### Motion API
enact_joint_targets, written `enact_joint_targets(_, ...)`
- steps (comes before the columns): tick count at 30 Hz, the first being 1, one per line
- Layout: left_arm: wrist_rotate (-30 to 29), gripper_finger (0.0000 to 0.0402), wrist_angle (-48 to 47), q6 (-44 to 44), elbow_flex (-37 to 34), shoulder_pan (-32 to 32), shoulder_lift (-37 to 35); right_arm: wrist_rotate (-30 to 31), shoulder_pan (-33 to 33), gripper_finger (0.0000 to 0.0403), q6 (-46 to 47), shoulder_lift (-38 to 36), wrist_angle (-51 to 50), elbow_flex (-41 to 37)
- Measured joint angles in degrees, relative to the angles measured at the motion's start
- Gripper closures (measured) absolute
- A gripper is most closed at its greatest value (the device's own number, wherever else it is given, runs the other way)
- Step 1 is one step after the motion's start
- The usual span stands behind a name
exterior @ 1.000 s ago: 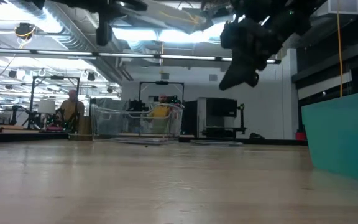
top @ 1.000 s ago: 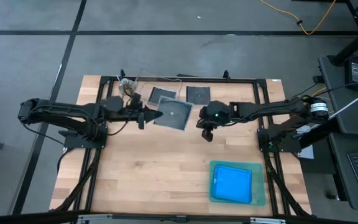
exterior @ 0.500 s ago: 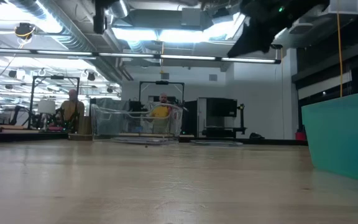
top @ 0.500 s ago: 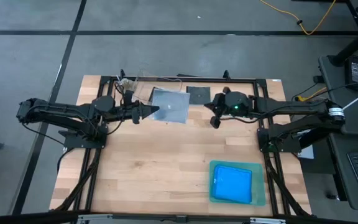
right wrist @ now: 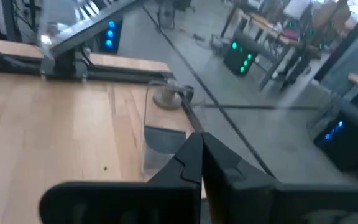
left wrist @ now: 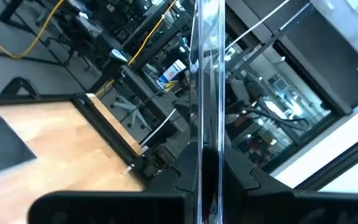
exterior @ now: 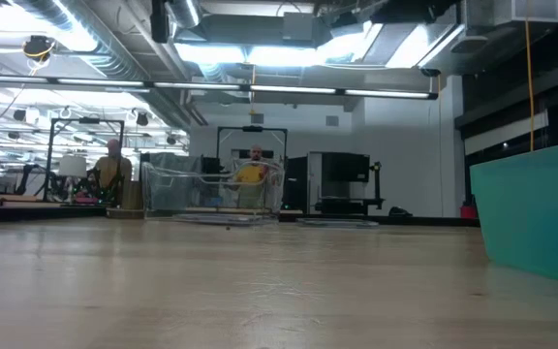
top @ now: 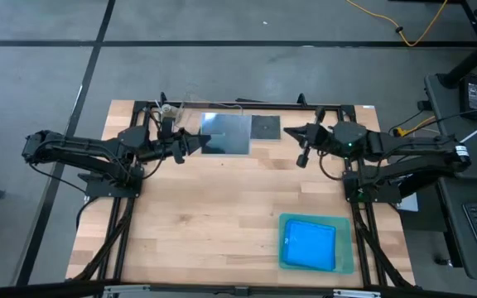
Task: Pick & place jewel cases by type
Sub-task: Put the bottom black cd case into the transparent bin
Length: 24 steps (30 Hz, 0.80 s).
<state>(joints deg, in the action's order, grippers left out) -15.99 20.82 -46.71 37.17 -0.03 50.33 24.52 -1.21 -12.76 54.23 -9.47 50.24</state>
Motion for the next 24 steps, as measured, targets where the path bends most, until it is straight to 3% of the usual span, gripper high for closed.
enact_joint_targets(11,0.58,0.0382,0.56,7.78,0.83,0.02,0.04,-3.58,0.72,0.0396,-4.45,-0.82,6.81,0.00)
enact_joint_targets(24,11.34,0.0382,-0.58,36.58,10.92,0.00,0.00,-3.63,0.72,0.0396,-3.99,-0.82,6.82,0.00)
